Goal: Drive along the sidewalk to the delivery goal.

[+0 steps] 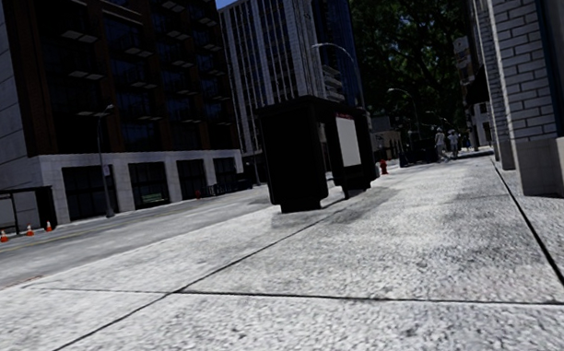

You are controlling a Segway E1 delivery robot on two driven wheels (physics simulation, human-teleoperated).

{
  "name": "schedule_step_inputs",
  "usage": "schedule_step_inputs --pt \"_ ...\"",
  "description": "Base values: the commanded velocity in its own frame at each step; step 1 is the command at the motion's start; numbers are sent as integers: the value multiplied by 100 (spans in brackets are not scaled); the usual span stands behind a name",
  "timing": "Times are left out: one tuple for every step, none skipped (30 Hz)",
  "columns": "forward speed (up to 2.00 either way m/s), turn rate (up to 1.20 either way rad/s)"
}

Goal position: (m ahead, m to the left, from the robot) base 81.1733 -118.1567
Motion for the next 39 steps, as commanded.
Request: schedule_step_inputs --pt "200 0" --pt "200 0" --pt "200 0" --pt "200 0" --pt "200 -7" --pt "200 -24" --pt "200 -35" --pt "200 -35" --pt "200 -40" --pt "200 -47" --pt "200 -51" --pt "200 -51" --pt "200 -52" --pt "200 -52" --pt "200 -52" --pt "200 -52" --pt "200 -52" --pt "200 -52" --pt "200 -52" --pt "200 -52" --pt "200 -52" --pt "200 -52" --pt "200 -52" --pt "200 -52" --pt "200 -52" --pt "200 -52" --pt "200 -52" --pt "200 -52" --pt "200 -52" --pt "200 -52" --pt "200 -52" --pt "200 -52" --pt "200 -52" --pt "200 -52" --pt "200 -52" --pt "200 -52" --pt "200 -52" --pt "200 -52" --pt "200 -52"
